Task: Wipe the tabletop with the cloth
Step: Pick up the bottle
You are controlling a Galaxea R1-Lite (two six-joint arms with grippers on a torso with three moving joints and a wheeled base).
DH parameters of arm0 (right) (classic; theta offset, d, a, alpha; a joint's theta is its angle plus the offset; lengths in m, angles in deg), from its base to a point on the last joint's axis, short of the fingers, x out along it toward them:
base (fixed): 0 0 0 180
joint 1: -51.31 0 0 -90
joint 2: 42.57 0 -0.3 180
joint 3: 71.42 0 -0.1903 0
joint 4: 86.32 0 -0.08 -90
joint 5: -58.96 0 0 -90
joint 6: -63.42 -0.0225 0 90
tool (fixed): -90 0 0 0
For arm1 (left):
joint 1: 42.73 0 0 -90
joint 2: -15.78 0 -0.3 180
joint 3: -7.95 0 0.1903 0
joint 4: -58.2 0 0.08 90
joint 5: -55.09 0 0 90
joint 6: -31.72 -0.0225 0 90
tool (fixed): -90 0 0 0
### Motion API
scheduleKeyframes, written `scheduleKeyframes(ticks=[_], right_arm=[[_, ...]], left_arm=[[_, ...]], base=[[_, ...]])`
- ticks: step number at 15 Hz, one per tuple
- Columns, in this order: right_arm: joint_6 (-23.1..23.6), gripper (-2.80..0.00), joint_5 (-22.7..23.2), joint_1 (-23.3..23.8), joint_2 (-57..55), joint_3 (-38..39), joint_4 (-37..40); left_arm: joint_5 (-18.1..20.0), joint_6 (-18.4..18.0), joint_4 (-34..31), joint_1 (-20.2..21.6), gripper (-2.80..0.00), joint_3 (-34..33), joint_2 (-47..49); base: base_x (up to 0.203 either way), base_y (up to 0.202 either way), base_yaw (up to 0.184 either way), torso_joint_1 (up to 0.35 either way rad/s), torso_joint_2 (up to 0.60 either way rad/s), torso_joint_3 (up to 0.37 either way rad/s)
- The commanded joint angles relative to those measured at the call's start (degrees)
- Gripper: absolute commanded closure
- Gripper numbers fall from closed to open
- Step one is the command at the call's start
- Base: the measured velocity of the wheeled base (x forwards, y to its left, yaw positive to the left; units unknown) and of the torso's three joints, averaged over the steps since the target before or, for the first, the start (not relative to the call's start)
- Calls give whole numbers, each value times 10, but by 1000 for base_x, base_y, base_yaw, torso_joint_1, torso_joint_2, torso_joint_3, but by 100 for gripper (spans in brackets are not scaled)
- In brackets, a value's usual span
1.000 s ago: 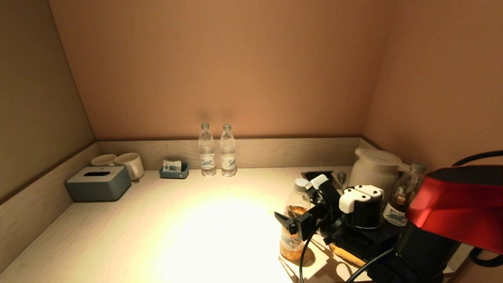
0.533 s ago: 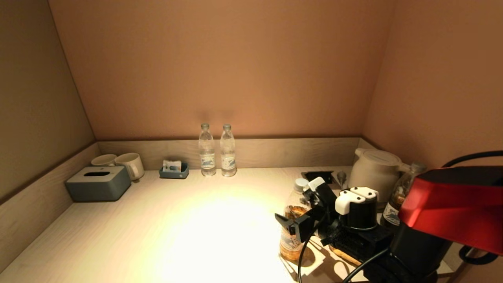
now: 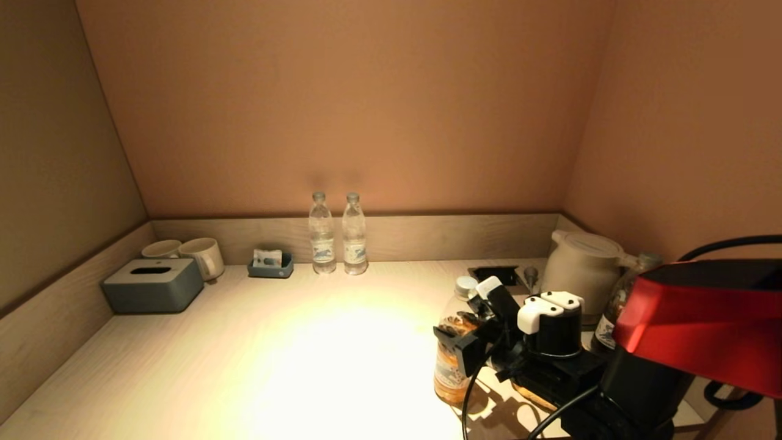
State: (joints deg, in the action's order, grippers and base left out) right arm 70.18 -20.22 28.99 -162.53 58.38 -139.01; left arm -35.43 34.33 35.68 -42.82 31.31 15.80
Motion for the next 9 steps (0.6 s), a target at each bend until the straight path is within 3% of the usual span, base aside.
scheduleKeyframes(ticks=[1, 5, 9], right_arm=[[2, 0, 1, -3, -6, -7, -2], [4, 0, -3, -3, -1, -18, -2], [5, 0, -43, -3, 20, -106, 31]], left_arm=[[0, 0, 0, 0, 0, 0, 0], [0, 0, 0, 0, 0, 0, 0], [0, 0, 0, 0, 0, 0, 0]], base=[[0, 0, 0, 0, 0, 0], [0, 0, 0, 0, 0, 0], [0, 0, 0, 0, 0, 0]])
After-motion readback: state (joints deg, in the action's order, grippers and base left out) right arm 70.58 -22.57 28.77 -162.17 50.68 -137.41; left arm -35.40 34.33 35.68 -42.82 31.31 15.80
